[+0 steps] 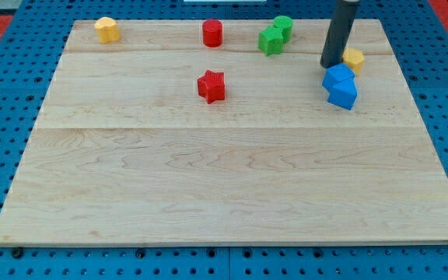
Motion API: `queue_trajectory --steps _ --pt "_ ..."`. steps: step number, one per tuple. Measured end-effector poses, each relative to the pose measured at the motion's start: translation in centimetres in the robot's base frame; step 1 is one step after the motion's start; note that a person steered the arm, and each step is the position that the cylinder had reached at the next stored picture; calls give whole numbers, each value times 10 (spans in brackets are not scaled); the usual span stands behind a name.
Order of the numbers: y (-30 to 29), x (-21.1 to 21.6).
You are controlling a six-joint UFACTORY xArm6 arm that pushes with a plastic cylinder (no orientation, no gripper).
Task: Separate the green blocks
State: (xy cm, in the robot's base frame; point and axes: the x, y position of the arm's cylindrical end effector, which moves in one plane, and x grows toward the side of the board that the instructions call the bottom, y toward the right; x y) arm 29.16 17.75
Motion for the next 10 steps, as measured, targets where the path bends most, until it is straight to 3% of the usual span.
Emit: queue_trajectory --steps 2,5,7,8,9,10 --pt "-3 -100" --pt "-138 -74" --pt "-145 12" --pt "-133 30" --pt "-125 -2" --pt "-78 -3"
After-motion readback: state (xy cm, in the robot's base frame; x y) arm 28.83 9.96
